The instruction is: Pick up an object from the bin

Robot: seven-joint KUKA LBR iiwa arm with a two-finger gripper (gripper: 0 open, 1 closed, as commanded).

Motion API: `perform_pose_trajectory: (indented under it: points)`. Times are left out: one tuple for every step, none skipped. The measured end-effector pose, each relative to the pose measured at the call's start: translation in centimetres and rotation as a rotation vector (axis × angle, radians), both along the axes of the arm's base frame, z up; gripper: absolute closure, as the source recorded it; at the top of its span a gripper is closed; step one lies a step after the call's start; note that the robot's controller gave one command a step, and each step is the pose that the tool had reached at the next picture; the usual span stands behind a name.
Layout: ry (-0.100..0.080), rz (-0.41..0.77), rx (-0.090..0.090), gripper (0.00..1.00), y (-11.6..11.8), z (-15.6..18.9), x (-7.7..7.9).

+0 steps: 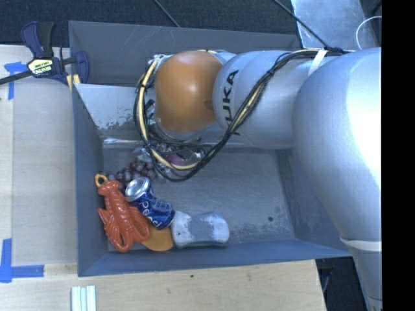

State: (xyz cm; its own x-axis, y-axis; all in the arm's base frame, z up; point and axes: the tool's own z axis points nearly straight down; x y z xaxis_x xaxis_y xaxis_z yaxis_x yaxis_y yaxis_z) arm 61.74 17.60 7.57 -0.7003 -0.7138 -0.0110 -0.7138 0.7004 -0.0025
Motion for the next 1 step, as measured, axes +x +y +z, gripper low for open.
perform_pose_trajectory:
  points:
    - [0.006,-0.002,-0.001,1.00,-0.04,4.31,-0.16]
